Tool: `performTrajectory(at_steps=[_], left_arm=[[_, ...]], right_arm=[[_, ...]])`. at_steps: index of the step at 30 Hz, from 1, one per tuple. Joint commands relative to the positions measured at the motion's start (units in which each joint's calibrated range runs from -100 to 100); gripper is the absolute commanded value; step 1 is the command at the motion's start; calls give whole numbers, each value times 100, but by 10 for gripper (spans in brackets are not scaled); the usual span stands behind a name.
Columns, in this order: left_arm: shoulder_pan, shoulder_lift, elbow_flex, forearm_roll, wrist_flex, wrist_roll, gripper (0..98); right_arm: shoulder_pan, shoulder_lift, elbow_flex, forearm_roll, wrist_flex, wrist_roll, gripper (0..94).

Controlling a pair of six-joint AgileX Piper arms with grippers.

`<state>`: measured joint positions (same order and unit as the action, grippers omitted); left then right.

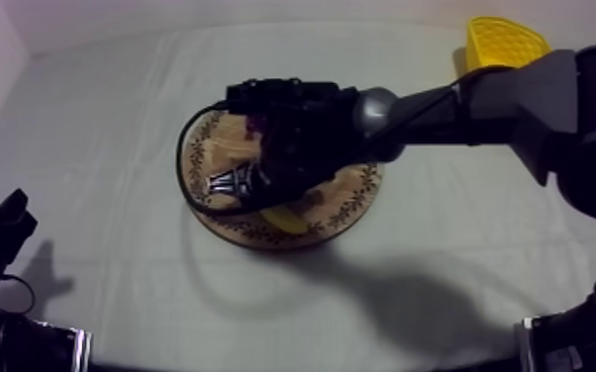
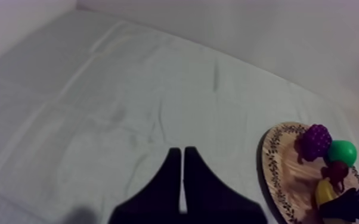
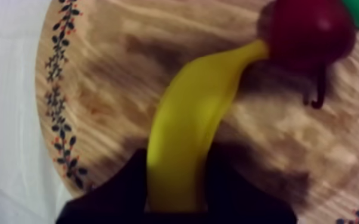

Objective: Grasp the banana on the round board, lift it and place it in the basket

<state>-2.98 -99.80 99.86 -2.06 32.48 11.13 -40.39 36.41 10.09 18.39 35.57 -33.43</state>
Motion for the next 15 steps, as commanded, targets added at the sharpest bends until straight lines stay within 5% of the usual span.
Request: performTrajectory(at_steps=[1,7,15], left_arm=[[-3,-3,3,-1,2,-2,1],[-3,-3,3,-1,2,-2,1],[-3,-3,3,-1,2,-2,1]], right_arm=[[-37,-35,105,86,14,-87,184],[-158,-413,358,244,112,-214,170],[132,-1276,-71,-144,747,314,163]])
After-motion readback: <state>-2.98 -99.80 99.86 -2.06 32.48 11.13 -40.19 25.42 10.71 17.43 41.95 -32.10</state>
